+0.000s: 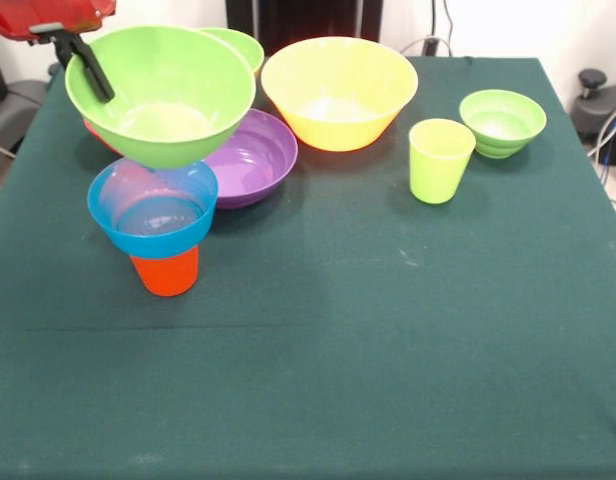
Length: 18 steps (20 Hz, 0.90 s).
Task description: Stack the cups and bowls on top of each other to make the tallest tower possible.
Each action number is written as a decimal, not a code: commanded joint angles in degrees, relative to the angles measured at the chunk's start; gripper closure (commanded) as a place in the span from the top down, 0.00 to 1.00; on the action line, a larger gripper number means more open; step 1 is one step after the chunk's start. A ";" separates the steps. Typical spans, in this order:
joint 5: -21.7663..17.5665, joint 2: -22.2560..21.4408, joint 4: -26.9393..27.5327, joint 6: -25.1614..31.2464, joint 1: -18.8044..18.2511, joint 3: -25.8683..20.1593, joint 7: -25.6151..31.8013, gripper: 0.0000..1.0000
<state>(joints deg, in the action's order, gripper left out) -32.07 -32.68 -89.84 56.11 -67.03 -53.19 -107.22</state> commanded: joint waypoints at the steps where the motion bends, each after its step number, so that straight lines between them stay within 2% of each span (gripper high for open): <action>1: -3.55 2.32 3.55 1.37 3.38 2.49 13.41 0.00; 10: -4.23 3.78 6.12 0.57 5.34 3.49 12.25 0.00; 18: -4.05 5.13 10.19 3.23 6.21 3.96 14.80 0.00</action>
<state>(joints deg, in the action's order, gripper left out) -32.27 -30.68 -84.48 56.12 -63.86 -52.63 -107.22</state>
